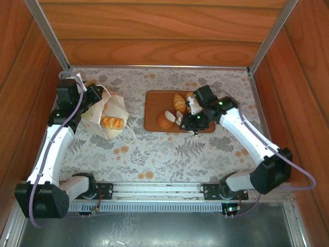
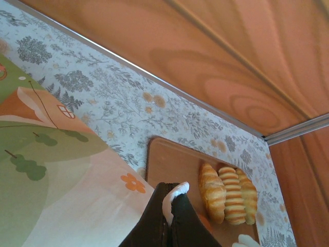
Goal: Take the fake bread out of the paper bag
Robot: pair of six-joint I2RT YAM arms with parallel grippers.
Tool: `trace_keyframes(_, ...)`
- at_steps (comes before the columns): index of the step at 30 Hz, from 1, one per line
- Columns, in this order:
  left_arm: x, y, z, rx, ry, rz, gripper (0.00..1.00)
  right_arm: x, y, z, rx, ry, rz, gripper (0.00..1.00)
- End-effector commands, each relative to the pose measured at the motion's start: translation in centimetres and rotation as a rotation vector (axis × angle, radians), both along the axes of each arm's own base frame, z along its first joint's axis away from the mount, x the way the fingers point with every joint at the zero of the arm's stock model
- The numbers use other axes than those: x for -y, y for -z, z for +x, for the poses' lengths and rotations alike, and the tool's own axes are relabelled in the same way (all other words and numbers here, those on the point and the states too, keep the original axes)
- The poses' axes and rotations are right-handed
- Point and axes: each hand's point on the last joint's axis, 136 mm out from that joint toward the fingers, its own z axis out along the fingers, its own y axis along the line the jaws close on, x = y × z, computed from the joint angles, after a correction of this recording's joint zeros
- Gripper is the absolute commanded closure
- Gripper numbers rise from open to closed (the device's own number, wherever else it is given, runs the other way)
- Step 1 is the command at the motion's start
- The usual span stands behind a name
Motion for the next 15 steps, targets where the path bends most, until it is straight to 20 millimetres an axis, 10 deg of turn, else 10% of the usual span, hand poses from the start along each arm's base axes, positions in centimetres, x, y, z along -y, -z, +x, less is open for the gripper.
trace_keyframes(1, 0.1, -0.7, 0.2, 0.036, 0.010, 0.004, 1.00, 2.6, 1.4, -0.4, -0.001, -0.120, -0.322, 0.50)
trace_keyframes(15, -0.1, -0.3, -0.4, 0.036, 0.003, 0.014, 1.00, -1.9, 1.7, 2.9, 0.032, -0.229, -0.424, 0.44)
